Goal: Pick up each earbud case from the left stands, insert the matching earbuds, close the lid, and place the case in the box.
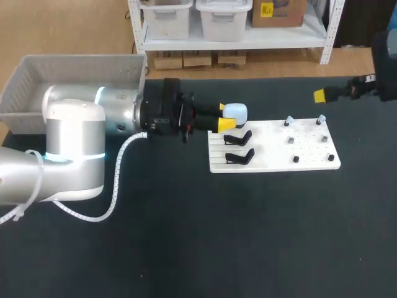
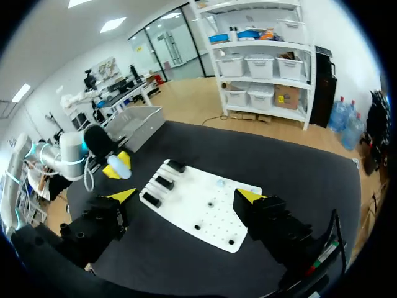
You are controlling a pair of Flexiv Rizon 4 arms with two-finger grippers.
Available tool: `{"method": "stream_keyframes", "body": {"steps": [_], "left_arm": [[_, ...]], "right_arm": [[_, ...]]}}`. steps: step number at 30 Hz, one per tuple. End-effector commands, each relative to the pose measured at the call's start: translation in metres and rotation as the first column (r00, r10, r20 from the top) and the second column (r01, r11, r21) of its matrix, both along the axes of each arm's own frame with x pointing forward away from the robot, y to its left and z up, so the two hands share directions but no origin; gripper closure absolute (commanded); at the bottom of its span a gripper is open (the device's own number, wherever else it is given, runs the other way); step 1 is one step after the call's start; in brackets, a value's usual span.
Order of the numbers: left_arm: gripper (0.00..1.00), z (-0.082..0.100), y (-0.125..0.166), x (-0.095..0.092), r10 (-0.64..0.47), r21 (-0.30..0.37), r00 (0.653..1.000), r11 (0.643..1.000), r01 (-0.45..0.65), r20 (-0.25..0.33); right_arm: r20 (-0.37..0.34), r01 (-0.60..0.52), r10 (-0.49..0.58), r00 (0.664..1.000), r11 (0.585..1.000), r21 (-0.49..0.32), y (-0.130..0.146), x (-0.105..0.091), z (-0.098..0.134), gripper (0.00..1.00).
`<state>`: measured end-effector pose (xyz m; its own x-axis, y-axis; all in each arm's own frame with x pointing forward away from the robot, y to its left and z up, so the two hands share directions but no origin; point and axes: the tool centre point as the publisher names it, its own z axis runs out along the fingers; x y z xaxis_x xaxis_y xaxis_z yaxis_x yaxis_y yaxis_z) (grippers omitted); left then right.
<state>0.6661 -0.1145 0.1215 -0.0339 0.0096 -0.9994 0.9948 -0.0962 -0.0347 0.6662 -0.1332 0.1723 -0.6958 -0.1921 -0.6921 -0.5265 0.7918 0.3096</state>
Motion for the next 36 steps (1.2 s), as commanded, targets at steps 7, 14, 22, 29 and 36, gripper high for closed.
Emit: {"method": "stream_keyframes", "body": {"steps": [7, 14, 22, 29, 36], "left_arm": [[1.00, -0.001, -0.001, 0.002, -0.002, -0.002, 1.000, 1.000, 0.002, 0.000], [1.00, -0.001, -0.001, 0.002, -0.002, -0.002, 1.000, 1.000, 0.002, 0.000], [1.00, -0.001, -0.001, 0.002, -0.002, -0.002, 1.000, 1.000, 0.002, 0.000], [1.00, -0.001, -0.001, 0.002, -0.002, -0.002, 1.000, 1.000, 0.002, 0.000], [1.00, -0.001, -0.001, 0.002, -0.002, -0.002, 1.000, 1.000, 0.002, 0.000]], "right_arm": [[-0.014, -0.095, 0.095, 0.995, 0.995, -0.019, 0.057, -0.036, 0.009, 0.00], [-0.041, -0.104, 0.104, 0.994, 0.995, -0.004, 0.089, -0.048, 0.001, 0.00], [-0.064, -0.106, 0.106, 0.992, 0.994, 0.006, 0.119, -0.049, -0.005, 0.00], [-0.091, -0.123, 0.125, 0.988, 0.992, 0.029, 0.141, -0.044, -0.012, 0.00], [-0.115, -0.131, 0.134, 0.984, 0.991, 0.038, 0.152, -0.033, -0.016, 0.00]]}}
